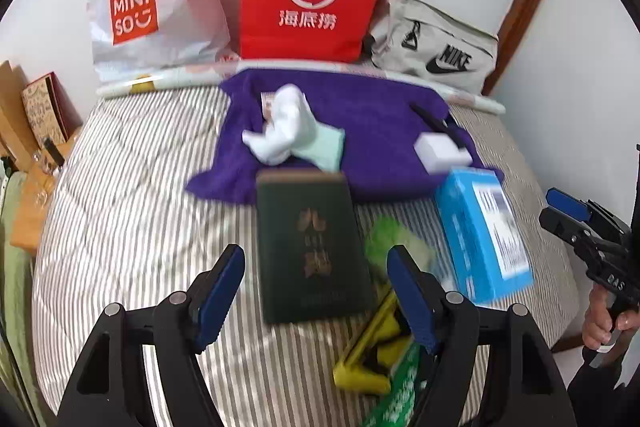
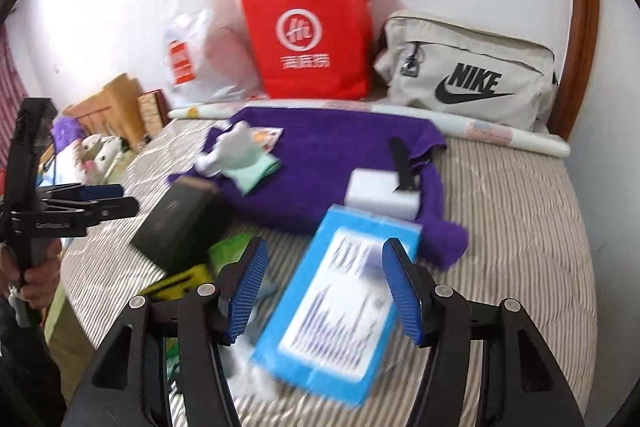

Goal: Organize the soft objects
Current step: 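Withdraw both tools from the towel back toward the pile, then grasp the crumpled white tissue with the right tool, then grasp the black strap with the left tool while the right tool holds the tissue, then carry the strap toward the towel with the left tool while the right tool carries the tissue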

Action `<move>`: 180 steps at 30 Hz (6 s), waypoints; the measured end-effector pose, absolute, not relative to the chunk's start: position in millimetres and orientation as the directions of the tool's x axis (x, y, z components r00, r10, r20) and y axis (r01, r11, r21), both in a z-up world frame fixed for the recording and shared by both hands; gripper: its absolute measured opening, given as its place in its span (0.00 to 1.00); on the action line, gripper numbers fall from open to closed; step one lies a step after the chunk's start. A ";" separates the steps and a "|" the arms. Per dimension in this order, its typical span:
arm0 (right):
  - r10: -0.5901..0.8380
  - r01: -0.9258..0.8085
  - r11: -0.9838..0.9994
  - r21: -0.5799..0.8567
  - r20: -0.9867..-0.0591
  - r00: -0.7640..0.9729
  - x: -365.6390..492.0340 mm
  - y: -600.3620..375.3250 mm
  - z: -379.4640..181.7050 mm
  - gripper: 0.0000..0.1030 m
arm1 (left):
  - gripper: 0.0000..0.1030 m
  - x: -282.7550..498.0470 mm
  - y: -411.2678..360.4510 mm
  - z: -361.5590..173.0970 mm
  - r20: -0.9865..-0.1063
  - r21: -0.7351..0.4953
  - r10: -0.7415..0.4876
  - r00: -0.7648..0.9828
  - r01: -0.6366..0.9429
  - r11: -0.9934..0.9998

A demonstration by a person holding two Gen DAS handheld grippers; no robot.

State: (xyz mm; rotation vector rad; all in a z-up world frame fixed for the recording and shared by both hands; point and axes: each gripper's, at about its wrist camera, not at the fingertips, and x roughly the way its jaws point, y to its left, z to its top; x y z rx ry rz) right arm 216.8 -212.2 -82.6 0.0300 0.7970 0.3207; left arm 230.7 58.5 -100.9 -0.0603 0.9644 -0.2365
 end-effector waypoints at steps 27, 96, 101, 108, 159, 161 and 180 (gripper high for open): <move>0.155 -0.395 0.911 -0.120 -0.787 0.597 169.6 -99.5 -181.5 0.35 | 0.70 173.5 95.0 -152.4 -0.791 -0.225 -0.274 0.548 0.157 0.962; 0.220 -0.249 0.965 0.078 -0.757 0.616 106.1 -215.0 -203.3 0.30 | 0.28 149.7 -63.5 -193.2 -0.874 -0.039 -0.179 0.452 0.301 0.953; 0.228 -0.253 0.964 0.083 -0.747 0.625 106.2 -215.7 -204.1 0.31 | 0.20 150.8 -64.5 -190.7 -0.871 -0.028 -0.173 0.460 0.304 0.952; 0.235 -0.230 0.967 0.112 -0.746 0.624 108.2 -221.4 -203.7 0.22 | 0.19 153.5 -52.0 -190.1 -0.877 -0.081 -0.203 0.436 0.283 0.956; 0.226 -0.274 0.961 0.042 -0.695 0.683 122.4 -195.8 -129.9 0.22 | 0.18 149.6 74.7 -130.6 -0.759 -0.308 -0.326 0.564 0.129 0.943; 0.230 -0.280 0.959 0.041 -0.690 0.686 128.2 -194.1 -124.4 0.22 | 0.18 154.6 75.3 -127.6 -0.757 -0.314 -0.331 0.564 0.131 0.940; 0.259 -0.290 0.955 0.064 -0.658 0.707 227.8 -199.6 -71.8 0.22 | 0.18 244.4 71.7 -88.7 -0.746 -0.311 -0.337 0.574 0.147 0.939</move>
